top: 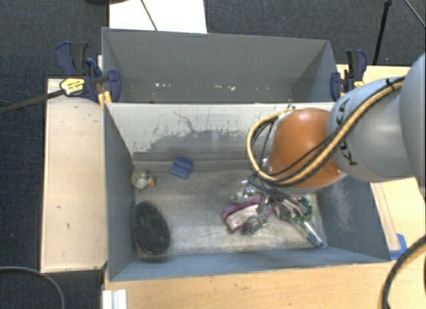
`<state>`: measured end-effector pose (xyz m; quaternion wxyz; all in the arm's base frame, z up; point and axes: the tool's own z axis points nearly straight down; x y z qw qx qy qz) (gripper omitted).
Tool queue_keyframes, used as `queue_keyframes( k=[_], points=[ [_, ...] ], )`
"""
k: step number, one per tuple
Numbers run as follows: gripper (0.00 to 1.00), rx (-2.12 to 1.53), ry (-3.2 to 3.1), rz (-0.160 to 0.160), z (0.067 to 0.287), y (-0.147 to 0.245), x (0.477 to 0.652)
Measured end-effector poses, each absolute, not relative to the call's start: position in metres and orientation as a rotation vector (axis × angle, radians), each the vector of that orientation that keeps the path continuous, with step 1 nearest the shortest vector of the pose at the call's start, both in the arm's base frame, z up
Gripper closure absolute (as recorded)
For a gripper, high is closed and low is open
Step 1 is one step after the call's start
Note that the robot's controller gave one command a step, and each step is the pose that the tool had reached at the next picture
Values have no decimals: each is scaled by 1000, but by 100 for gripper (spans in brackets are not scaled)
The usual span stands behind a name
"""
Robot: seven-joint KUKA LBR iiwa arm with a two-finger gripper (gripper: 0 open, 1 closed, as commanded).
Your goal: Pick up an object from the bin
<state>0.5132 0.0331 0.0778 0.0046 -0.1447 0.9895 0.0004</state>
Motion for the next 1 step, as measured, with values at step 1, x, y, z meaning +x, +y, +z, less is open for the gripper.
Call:
queue_keyframes(
  k=[1],
  points=[
    [100,-641,3066,-1,227,41,525]
  ],
)
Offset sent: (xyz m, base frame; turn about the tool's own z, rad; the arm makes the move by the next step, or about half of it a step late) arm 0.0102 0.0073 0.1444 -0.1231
